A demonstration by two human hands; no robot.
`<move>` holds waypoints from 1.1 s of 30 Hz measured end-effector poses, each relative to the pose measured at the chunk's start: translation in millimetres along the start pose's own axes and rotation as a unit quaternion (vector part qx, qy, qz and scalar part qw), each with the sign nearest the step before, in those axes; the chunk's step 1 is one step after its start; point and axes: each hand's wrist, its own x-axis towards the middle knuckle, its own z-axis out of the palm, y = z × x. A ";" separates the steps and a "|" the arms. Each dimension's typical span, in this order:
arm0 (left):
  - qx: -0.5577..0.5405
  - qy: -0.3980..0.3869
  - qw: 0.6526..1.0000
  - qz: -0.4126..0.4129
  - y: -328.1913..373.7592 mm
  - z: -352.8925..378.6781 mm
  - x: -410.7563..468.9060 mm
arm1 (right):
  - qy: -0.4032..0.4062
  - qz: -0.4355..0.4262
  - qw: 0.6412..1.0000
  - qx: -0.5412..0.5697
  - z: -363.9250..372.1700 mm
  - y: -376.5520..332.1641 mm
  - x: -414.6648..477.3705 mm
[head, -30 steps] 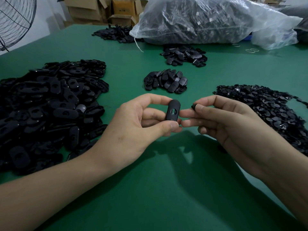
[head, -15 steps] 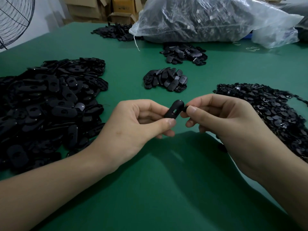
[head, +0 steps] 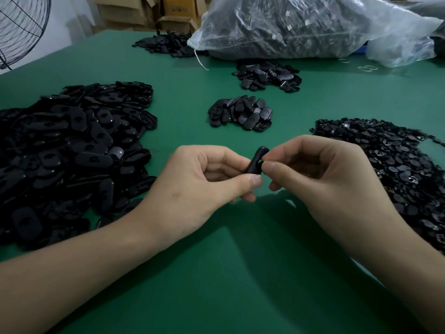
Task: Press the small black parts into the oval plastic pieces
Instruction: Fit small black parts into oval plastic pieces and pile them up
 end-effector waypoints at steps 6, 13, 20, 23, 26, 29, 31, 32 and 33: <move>0.005 -0.007 1.000 0.002 -0.2 0.7 -0.2 | 0.027 -0.071 0.987 -0.140 0.9 -4.2 -1.6; 0.001 -0.014 1.000 -0.002 -1.0 1.0 0.0 | 0.052 -0.161 0.958 -0.232 1.0 -4.2 -4.0; -0.037 0.001 0.999 -0.020 0.6 -2.6 2.0 | 0.036 -0.192 0.943 -0.271 1.6 -1.6 -4.4; -0.070 0.020 0.997 -0.034 0.7 -3.6 2.5 | 0.021 -0.196 0.939 -0.283 2.9 -0.7 -4.1; -0.085 0.040 0.995 -0.033 0.7 -4.1 3.0 | -0.004 -0.197 0.935 -0.295 4.0 1.3 -4.0; -0.098 0.040 0.994 -0.037 1.4 -4.8 4.1 | -0.020 -0.189 0.938 -0.289 4.9 2.7 -5.1; -0.105 0.039 0.993 -0.035 1.7 -5.0 4.4 | -0.025 -0.182 0.943 -0.277 4.6 2.6 -5.1; -0.105 0.042 0.993 -0.031 2.0 -4.8 4.6 | -0.027 -0.176 0.947 -0.269 4.5 2.1 -4.8; -0.102 0.045 0.993 -0.025 2.2 -4.4 4.7 | -0.028 -0.169 0.952 -0.256 4.6 0.9 -4.9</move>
